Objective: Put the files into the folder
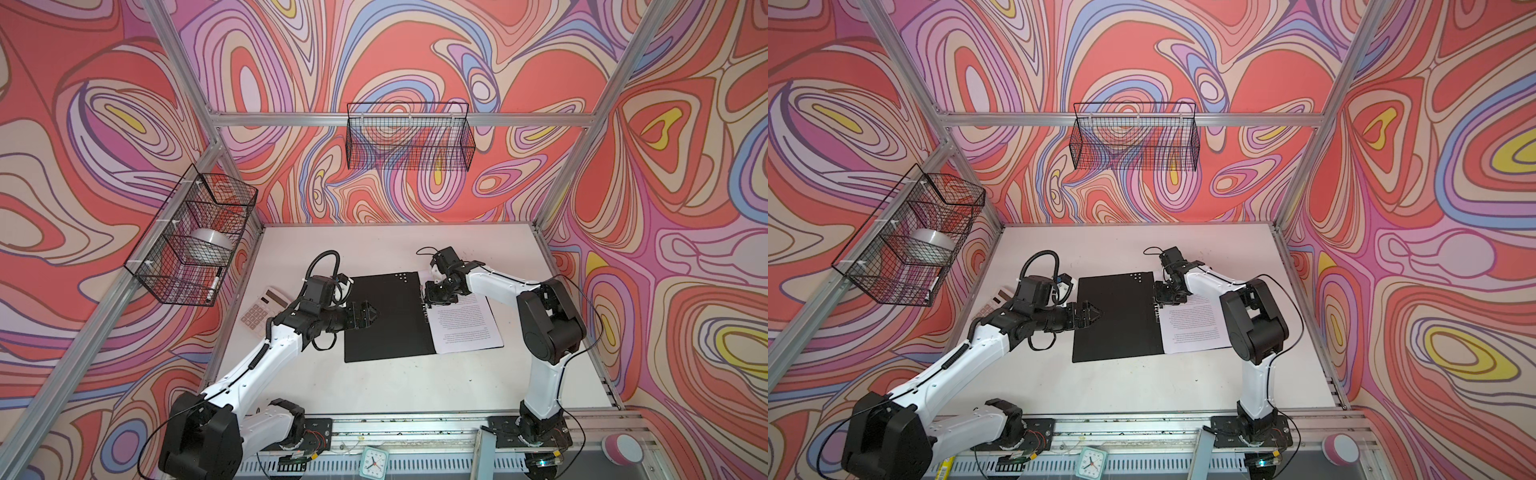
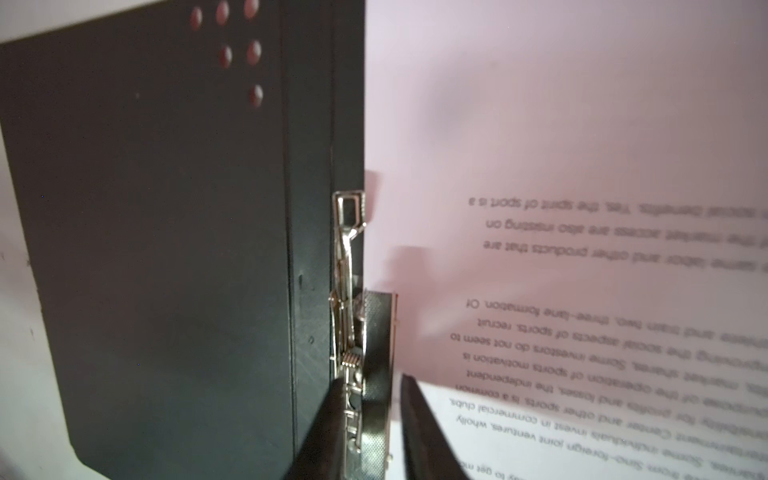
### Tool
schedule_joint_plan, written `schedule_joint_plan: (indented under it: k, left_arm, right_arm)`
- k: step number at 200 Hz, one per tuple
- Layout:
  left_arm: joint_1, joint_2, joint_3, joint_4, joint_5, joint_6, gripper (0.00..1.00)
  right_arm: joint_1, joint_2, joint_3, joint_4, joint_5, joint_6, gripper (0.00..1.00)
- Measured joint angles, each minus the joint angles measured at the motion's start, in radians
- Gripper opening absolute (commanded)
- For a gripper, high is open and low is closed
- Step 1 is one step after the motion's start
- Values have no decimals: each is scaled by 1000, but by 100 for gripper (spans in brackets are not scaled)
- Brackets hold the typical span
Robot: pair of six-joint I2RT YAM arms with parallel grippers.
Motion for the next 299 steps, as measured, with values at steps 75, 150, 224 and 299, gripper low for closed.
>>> schedule_joint_plan:
  k: [75, 150, 224, 299]
  left_arm:
    - [0, 138, -18, 161, 12, -102, 100]
    - [0, 340, -53, 361, 63, -207, 100]
    - [4, 353, -127, 474, 63, -246, 100]
    - [4, 342, -134, 472, 37, -246, 100]
  right_arm:
    - [-30, -34, 94, 11, -19, -42, 73]
    - [-31, 174, 274, 73, -187, -113, 76]
    - [-50, 240, 318, 65, -250, -144, 74]
    - [-57, 270, 324, 26, -275, -161, 71]
